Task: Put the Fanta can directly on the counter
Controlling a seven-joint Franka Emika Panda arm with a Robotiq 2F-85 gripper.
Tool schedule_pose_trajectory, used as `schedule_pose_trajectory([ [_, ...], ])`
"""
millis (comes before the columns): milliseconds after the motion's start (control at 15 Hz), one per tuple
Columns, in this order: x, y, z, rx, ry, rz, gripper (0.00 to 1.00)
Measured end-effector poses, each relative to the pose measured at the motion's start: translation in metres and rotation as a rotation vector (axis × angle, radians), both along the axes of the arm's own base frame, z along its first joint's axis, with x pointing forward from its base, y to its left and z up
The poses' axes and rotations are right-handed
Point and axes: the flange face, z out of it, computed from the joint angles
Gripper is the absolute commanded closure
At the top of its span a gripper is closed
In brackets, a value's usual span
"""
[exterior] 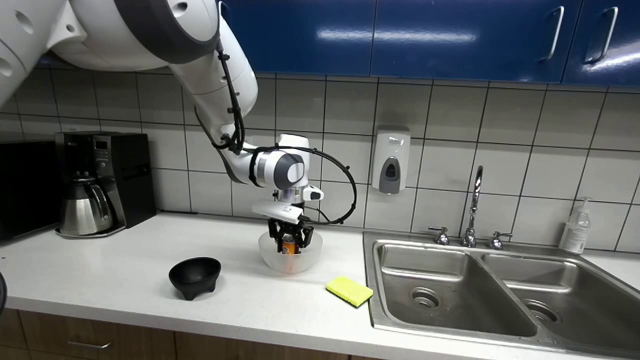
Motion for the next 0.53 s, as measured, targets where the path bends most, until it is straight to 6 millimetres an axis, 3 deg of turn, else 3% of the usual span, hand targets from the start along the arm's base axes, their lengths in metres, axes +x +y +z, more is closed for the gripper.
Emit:
schedule_pose_trajectory([
  [533, -0.0001, -0.0056, 0.0072, -0.009, -0.009, -0.004, 0.62],
])
